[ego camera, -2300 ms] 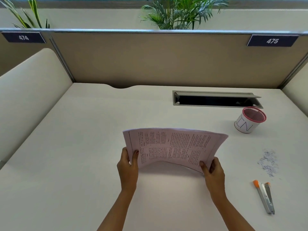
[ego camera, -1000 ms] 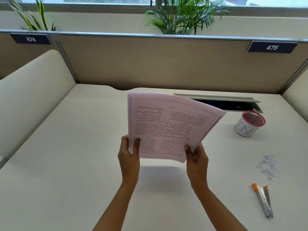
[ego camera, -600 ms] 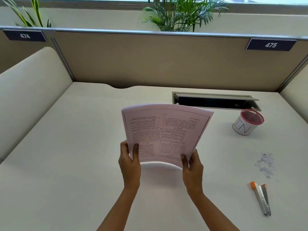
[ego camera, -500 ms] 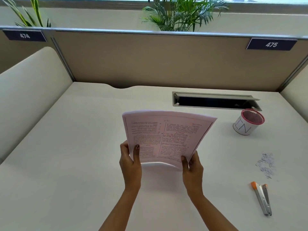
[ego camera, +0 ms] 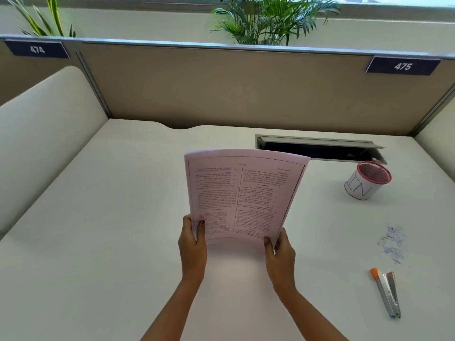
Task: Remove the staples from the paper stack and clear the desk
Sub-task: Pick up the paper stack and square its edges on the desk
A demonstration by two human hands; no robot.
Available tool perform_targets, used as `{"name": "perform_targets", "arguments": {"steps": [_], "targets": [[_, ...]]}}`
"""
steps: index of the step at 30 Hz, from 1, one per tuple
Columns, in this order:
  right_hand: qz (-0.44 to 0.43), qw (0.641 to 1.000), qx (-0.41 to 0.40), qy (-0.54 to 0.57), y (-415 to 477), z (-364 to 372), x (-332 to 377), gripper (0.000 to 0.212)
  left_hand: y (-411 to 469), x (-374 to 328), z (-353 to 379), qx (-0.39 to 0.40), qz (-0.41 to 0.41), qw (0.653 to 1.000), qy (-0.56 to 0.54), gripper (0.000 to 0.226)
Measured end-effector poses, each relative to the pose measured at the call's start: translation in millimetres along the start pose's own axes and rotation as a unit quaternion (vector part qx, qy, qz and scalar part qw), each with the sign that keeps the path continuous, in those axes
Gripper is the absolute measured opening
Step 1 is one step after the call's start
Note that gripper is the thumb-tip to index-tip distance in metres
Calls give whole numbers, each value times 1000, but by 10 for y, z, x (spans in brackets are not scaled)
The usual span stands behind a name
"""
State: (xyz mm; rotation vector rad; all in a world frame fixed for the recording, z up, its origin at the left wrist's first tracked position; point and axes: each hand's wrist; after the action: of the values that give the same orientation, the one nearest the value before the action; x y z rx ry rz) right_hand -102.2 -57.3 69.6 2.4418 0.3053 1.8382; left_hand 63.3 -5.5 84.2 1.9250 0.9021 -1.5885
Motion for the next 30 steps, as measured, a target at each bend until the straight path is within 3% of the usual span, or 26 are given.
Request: {"name": "perform_targets", "arguments": {"steps": [7, 11, 14, 18, 21, 26, 30], "targets": [[15, 999, 30, -5, 61, -121, 19, 16, 126, -119, -149, 6, 15, 1000, 19, 12], [71, 995, 56, 37, 133, -211, 49, 22, 317, -226, -247, 69, -39, 997, 25, 21], [152, 975, 42, 154, 172, -255, 75, 33, 355, -347, -302, 115, -113, 984, -77, 32], [199, 946, 3, 257, 205, -290, 132, 37, 227, -451, -266, 173, -189, 920, -298, 52], [201, 940, 2, 275, 205, -276, 190, 37, 81, -441, -127, 192, -197, 898, -345, 55], [180, 944, 14, 278, 192, -255, 353, 37, -156, -492, 135, 239, -197, 890, -334, 41], [151, 949, 35, 274, 177, -273, 505, 36, -228, -463, 252, 244, -169, 917, -266, 62]]}}
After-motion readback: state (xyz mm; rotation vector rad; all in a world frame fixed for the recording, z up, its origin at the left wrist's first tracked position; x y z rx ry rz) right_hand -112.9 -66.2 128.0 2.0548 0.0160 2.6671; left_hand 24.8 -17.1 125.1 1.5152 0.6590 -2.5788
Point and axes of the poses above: each hand's wrist, its own y-axis towards the middle knuckle, its own z-axis out of the palm, x = y × z, and after that the axes turned 8 degrees about -z, right-handed
